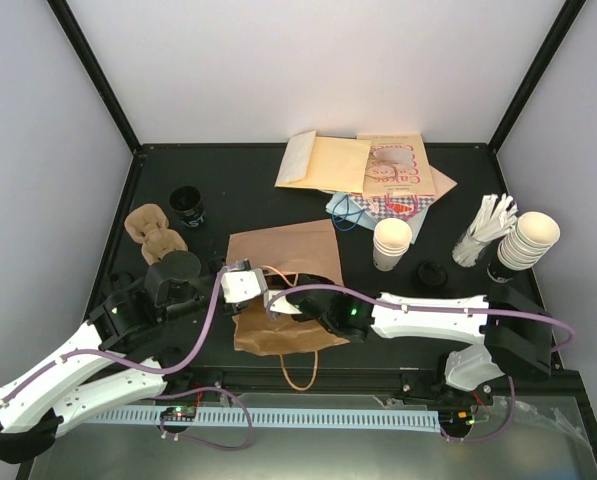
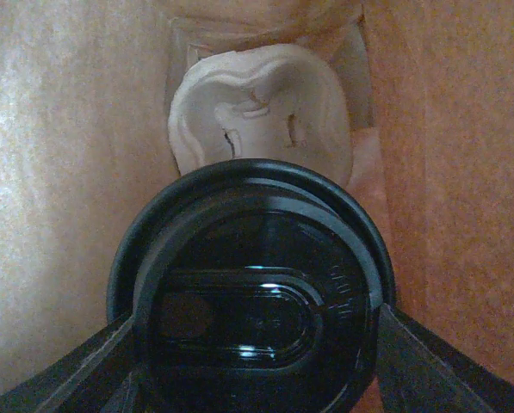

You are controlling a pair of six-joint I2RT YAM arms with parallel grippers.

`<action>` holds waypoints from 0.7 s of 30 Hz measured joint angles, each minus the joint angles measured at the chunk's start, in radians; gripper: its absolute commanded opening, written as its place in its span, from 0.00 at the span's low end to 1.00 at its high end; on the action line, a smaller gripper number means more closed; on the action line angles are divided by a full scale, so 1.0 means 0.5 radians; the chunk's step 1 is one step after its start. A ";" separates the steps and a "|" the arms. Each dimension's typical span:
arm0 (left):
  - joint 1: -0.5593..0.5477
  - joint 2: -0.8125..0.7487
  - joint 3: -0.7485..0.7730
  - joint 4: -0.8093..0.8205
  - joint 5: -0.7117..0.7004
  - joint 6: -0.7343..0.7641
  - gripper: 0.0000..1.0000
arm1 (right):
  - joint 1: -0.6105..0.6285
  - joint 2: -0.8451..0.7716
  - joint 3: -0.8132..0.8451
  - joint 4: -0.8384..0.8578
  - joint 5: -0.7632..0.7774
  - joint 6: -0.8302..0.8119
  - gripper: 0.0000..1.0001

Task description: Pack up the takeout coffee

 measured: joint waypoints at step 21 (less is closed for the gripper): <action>0.000 0.000 0.000 -0.015 0.088 -0.073 0.02 | 0.059 0.054 0.090 0.188 -0.155 -0.148 0.51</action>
